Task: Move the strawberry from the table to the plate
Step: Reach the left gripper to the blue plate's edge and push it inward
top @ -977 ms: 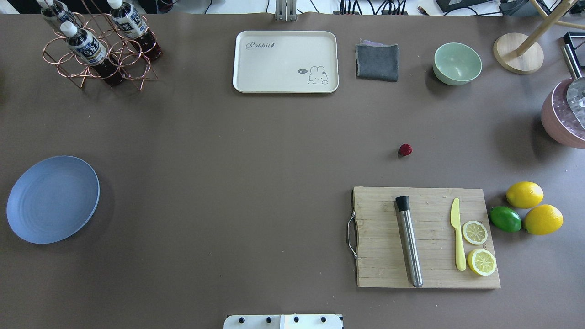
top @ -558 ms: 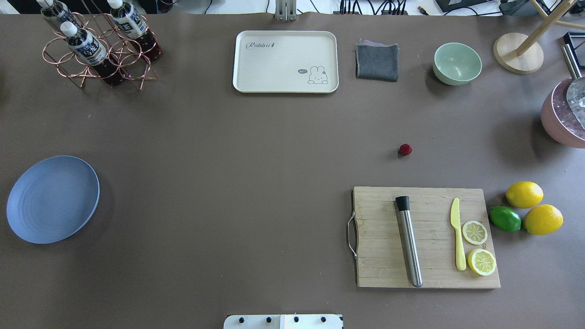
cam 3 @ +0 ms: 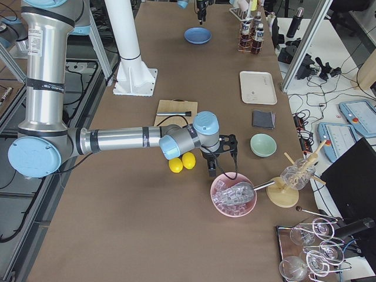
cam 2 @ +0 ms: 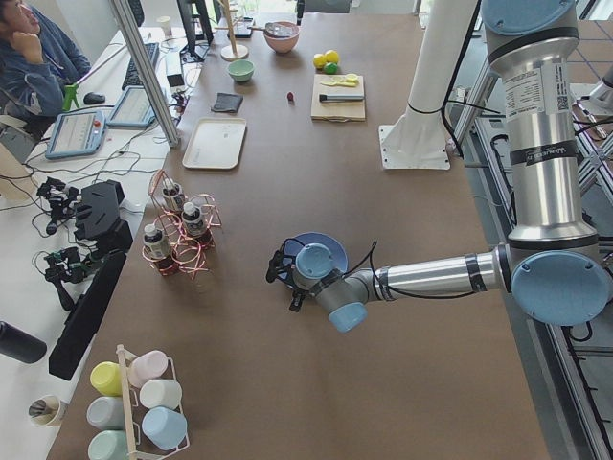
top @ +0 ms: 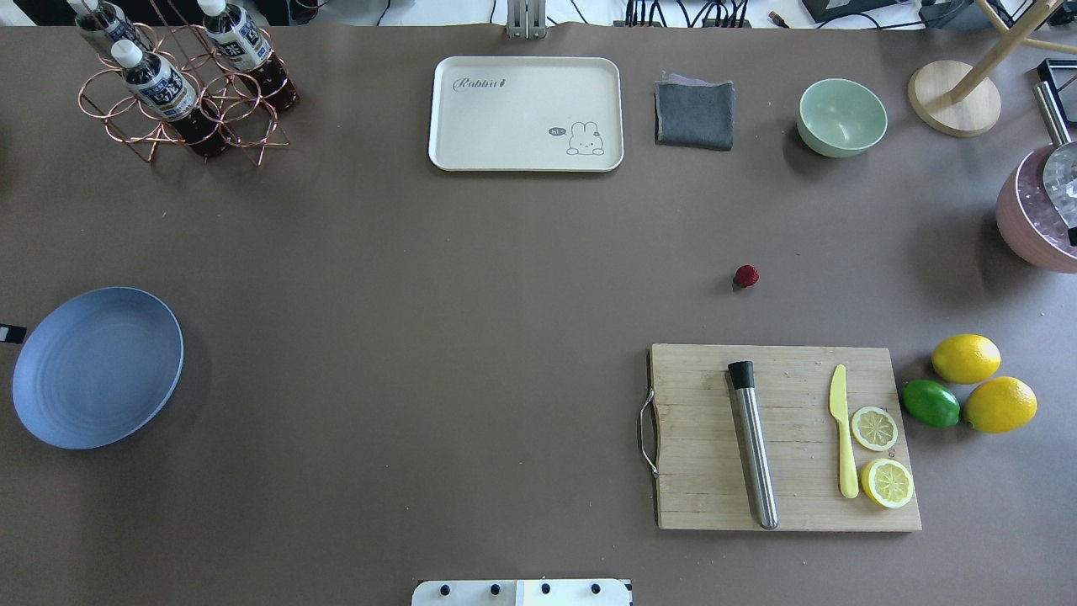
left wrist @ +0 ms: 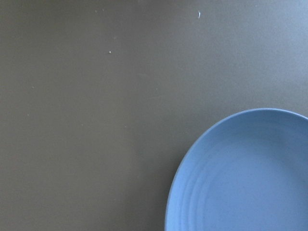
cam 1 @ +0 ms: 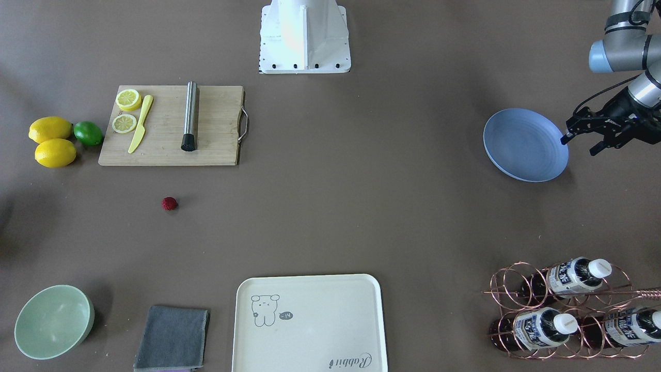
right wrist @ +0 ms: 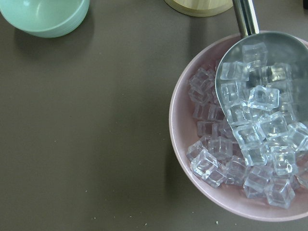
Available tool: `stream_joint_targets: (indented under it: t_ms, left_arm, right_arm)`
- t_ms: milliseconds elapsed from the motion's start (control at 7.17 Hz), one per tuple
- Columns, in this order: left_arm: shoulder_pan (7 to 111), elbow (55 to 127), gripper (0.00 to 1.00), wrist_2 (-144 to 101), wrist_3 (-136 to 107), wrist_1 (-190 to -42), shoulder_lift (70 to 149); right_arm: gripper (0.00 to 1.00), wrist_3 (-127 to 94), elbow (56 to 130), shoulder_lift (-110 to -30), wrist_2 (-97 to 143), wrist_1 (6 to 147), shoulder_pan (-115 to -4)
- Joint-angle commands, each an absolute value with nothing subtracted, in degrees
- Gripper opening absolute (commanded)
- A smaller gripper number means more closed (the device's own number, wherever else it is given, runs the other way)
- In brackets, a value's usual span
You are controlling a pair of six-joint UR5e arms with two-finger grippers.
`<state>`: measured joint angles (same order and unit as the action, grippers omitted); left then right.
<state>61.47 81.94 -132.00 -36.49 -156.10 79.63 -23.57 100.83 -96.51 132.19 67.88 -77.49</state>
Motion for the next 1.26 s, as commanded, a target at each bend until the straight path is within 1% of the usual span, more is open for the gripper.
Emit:
stream_joint_targets:
  t_ms: [0,140,279,419,558,698,977,1116]
  left_arm:
    - [60.4,80.6,0.88,-131.6,-37.5,-158.3,79.7]
    - [60.1,80.5,0.85,-131.6,-37.5,-158.6,79.7]
    - [59.5,80.6,0.80,-131.6,-37.5,-158.6,79.7]
    - [58.9,80.6,0.71,-131.7,-37.7,-158.6,79.7]
    - [58.2,80.5,0.60,-131.6,-37.6,-158.6,79.8]
    - [58.1,80.5,0.53,-131.6,-37.6,-158.6,79.8]
    - [57.0,80.1,0.30,-131.6,-37.5,-158.7,80.5]
    - [56.5,80.2,0.10,-131.6,-37.5,-158.8,80.6]
  right_arm:
    - [1.00,-23.6,100.8,-96.4,132.0,67.9,-76.9]
    - [1.00,-23.6,100.8,-96.4,132.0,67.9,-76.8]
    - [1.00,-23.6,100.8,-96.3,131.9,67.9,-76.7]
    - [1.00,-23.6,100.8,-96.1,131.9,67.9,-76.6]
    - [1.00,-23.6,100.7,-96.0,131.8,67.9,-76.5]
    - [1.00,-23.6,100.6,-95.9,131.7,67.9,-76.4]
    - [1.00,-23.6,100.7,-95.9,131.8,67.9,-76.4]
    - [1.00,-23.6,100.7,-95.9,131.8,67.9,-76.4]
